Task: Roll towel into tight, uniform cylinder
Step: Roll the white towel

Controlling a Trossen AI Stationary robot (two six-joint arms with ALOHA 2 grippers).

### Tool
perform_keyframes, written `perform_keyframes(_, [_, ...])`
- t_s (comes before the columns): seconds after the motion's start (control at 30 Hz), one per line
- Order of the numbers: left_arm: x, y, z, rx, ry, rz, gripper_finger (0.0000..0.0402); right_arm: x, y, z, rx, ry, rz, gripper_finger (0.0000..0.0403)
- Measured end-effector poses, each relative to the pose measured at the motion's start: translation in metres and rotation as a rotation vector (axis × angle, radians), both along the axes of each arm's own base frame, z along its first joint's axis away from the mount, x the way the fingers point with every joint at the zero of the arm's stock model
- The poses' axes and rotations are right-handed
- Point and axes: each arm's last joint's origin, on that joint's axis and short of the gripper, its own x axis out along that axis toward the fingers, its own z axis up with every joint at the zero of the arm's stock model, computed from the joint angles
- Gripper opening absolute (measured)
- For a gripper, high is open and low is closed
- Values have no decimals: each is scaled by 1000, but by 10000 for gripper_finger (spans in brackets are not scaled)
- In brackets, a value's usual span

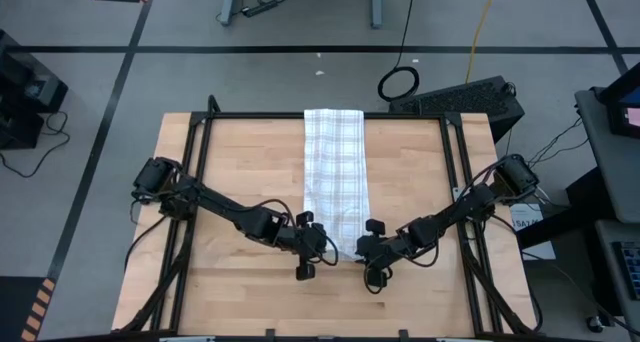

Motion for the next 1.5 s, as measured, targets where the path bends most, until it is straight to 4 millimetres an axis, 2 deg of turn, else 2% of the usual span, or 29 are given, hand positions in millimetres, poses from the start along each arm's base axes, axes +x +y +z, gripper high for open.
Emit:
perform_keyframes(0.13, [0,1,0,-2,0,0,2,0,0,0,2,1,-3,76])
perform_keyframes(0.27, [1,0,0,-6,-6,-2,2,1,-2,0,0,4,-2,20])
perform_keyframes(0.33, [2,0,1,-11,-19,-2,2,0,-2,0,-1,6,0,6])
perform_keyframes(0.47, [2,0,2,-15,-31,-1,2,-1,-2,-1,41,42,2,3])
perform_keyframes(0.6, [3,0,3,-18,-39,-1,2,-9,-5,7,67,102,-27,1])
perform_keyframes(0.8, [5,-1,4,-29,-61,-3,2,-23,-13,25,35,148,-19,0])
perform_keyframes(0.93, [8,-3,8,-66,-115,-21,2,-33,-18,23,-20,234,-8,0])
perform_keyframes(1.03, [10,-4,11,-77,-146,-22,2,-33,-18,24,-21,233,14,0])
perform_keyframes(1.13, [11,-4,11,-101,-149,0,2,-29,-14,29,49,188,27,0])
perform_keyframes(1.23, [11,-4,11,-131,-143,29,2,-26,-5,33,107,120,17,15])
perform_keyframes(1.3, [11,-4,12,-134,-143,32,2,-25,2,34,120,76,12,39])
perform_keyframes(1.5, [11,-4,12,-135,-150,33,2,-33,10,28,66,93,-89,144])
